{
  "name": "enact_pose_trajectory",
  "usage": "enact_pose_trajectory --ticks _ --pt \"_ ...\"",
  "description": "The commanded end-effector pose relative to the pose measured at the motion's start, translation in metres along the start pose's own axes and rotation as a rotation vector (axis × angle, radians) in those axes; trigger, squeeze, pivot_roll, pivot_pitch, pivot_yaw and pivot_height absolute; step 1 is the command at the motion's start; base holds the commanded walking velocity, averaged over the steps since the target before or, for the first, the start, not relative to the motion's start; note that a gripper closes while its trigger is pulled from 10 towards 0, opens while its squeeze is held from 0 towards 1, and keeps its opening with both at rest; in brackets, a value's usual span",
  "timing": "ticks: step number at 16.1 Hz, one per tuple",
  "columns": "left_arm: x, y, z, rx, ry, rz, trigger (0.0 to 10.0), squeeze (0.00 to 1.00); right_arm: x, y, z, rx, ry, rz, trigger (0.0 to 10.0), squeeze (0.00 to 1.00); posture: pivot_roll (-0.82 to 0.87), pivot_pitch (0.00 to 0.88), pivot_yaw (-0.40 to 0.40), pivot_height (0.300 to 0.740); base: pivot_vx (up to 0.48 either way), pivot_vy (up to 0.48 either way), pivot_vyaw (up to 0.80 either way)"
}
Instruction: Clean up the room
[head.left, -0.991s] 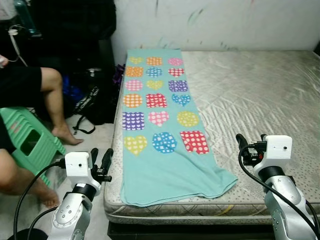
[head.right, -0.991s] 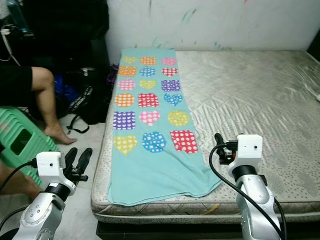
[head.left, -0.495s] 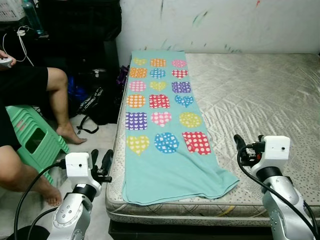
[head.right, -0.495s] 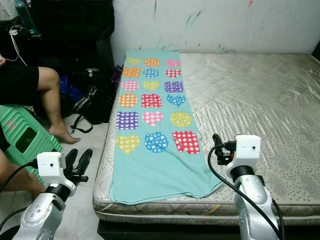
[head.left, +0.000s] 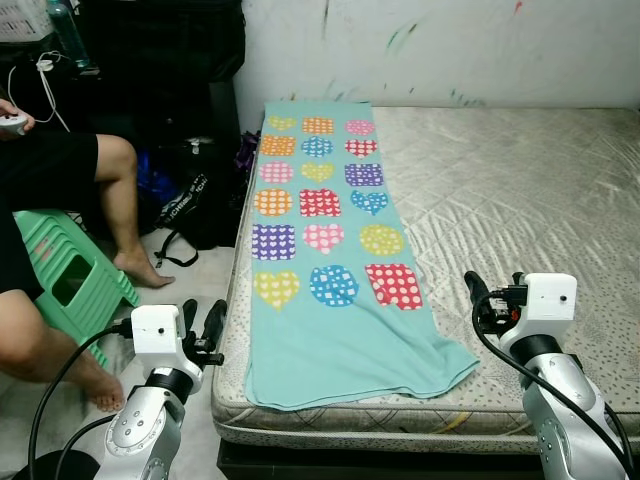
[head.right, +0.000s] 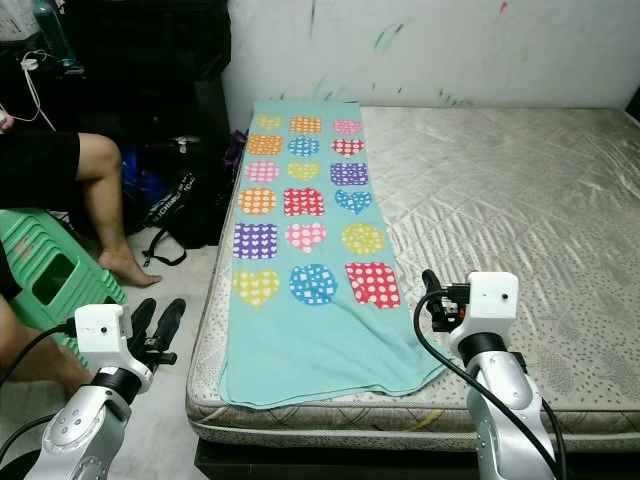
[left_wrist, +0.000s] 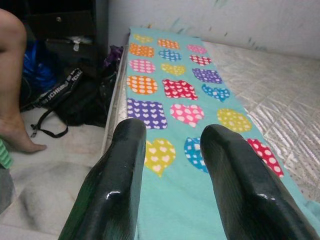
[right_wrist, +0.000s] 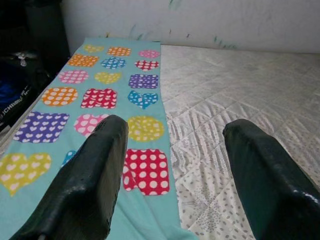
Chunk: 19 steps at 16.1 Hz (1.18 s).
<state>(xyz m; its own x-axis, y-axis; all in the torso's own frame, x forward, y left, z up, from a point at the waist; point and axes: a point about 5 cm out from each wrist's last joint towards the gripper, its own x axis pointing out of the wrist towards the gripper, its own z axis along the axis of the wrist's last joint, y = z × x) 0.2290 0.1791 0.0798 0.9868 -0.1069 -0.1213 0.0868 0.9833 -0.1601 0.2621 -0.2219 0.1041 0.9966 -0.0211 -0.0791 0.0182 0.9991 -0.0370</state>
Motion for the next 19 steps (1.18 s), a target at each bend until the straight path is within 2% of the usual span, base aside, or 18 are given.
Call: enact_pose_trajectory --ticks 1,14,19 --pt "0.0003 0.0019 0.0024 0.005 0.000 0.008 10.0 0.00 -0.0009 0.0029 0.0021 0.003 -0.003 0.011 10.0 0.00 -0.09 0.000 0.020 0.730 0.000 0.000 0.00" --pt "0.0013 0.0021 0.0019 0.009 0.000 0.014 10.0 0.00 0.0000 0.0050 0.0021 0.001 -0.006 0.022 10.0 0.00 -0.09 0.000 0.018 0.585 0.000 0.000 0.00" --pt "0.0009 0.0053 0.0017 0.003 0.001 0.052 10.0 0.00 -0.0001 0.0032 0.0025 -0.015 -0.007 0.020 10.0 0.00 -0.09 0.000 0.016 0.585 0.000 0.000 0.00"
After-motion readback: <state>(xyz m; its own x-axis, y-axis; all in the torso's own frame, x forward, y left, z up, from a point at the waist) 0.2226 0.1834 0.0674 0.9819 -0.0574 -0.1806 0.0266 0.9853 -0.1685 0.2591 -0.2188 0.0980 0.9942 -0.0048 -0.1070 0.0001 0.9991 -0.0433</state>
